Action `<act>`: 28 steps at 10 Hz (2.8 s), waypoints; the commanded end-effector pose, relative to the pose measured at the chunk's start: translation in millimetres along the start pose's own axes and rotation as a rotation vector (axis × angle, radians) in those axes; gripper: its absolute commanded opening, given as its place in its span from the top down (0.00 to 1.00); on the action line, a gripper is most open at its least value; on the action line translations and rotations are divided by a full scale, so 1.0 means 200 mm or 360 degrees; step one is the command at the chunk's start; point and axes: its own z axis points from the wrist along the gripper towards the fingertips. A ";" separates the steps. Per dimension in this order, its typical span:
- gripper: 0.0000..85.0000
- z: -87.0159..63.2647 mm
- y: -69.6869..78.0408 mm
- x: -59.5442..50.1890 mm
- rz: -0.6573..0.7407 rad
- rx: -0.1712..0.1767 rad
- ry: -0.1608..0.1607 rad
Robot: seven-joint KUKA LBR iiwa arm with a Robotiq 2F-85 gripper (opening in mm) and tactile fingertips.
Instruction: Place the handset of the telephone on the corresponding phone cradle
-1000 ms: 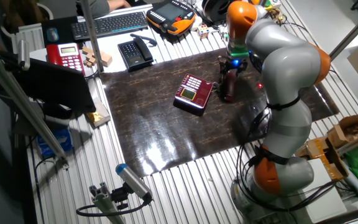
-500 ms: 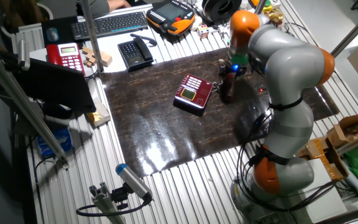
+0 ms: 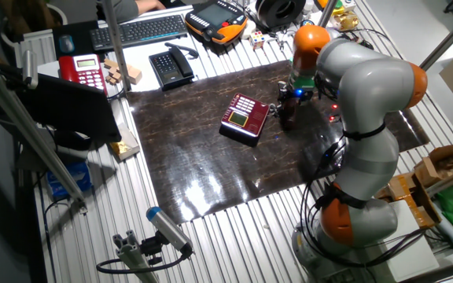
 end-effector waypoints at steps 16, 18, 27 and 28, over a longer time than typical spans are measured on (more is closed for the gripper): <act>0.45 0.09 0.03 0.00 0.0056 -0.0068 -0.0028; 0.47 0.05 0.05 0.00 0.0051 -0.0064 -0.0019; 0.55 -0.33 0.37 0.13 0.0197 0.0001 0.0139; 0.56 -0.32 0.38 0.15 0.0175 0.0000 0.0133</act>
